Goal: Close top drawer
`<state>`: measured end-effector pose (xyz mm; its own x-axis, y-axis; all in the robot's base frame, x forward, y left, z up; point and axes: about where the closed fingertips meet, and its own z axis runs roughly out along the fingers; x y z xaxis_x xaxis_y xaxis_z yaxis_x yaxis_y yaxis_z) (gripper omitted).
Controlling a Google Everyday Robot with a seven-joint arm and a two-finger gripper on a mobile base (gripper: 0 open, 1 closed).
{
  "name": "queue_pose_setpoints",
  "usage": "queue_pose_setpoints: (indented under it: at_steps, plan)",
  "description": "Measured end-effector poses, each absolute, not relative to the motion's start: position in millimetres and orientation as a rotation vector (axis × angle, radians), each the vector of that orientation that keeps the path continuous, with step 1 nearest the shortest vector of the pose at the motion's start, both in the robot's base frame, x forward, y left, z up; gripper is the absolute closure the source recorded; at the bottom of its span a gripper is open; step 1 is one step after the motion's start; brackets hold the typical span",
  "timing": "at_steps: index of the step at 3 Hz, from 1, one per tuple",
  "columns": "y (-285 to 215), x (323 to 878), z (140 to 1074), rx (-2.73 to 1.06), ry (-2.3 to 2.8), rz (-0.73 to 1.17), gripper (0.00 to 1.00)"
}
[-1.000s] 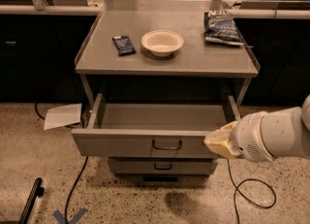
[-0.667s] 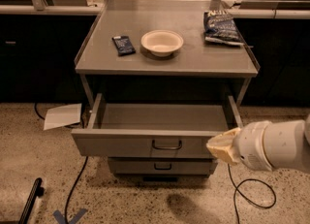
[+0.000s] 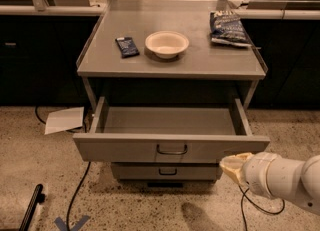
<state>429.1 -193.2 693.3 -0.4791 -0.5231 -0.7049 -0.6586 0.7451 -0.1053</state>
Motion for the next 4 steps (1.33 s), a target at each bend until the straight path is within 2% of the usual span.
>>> queue_pose_setpoints:
  at_steps: [1, 4]
  plan:
    - [-205, 447, 663, -0.879, 2.197, 0.193, 1.00]
    - [-199, 508, 623, -0.983, 2.148, 0.188, 1.00]
